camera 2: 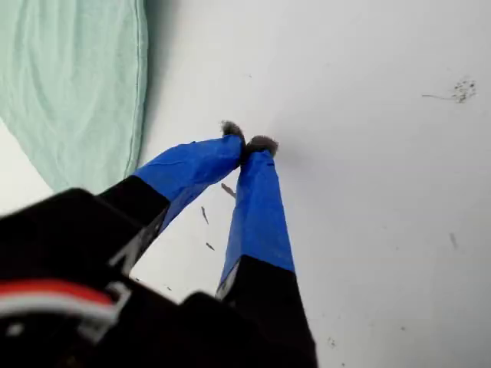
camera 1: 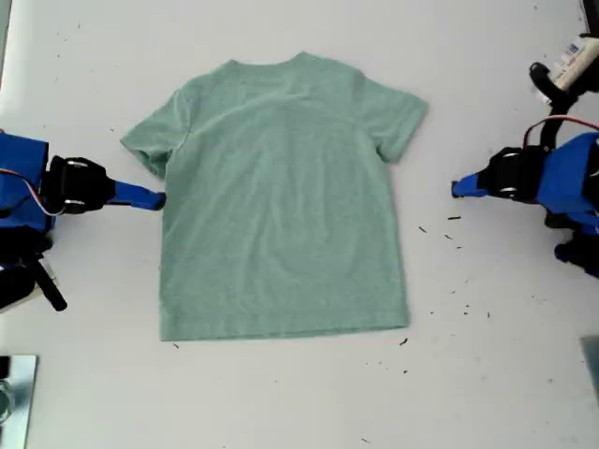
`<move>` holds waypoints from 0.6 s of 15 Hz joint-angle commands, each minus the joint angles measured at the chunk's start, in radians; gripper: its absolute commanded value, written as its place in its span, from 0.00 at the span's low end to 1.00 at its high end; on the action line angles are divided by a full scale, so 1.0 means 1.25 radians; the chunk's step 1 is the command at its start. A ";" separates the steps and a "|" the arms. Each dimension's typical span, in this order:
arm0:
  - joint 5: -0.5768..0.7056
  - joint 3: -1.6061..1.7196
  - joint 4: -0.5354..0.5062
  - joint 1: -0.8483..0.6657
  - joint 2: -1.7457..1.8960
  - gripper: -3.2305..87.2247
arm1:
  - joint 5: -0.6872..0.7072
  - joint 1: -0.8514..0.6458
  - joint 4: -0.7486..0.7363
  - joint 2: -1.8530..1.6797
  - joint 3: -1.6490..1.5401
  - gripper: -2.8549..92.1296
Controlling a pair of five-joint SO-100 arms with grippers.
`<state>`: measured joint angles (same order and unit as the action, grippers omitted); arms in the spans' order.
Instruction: Fold t shirt
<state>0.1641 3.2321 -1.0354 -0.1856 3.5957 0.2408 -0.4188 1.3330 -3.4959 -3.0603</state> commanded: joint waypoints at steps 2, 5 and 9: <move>-0.002 0.006 0.002 -0.012 0.007 0.04 | -0.031 -0.010 -0.007 -0.007 -0.040 0.05; -0.005 0.009 0.004 0.004 0.007 0.03 | -0.029 0.055 -0.080 -0.005 0.009 0.05; -0.001 0.010 0.005 0.005 0.007 0.03 | 0.269 -0.079 -0.009 0.582 0.601 0.05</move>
<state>0.1641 3.2336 -1.0354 -0.1856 3.5957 0.4172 -0.4648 1.3008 -3.0603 -2.6507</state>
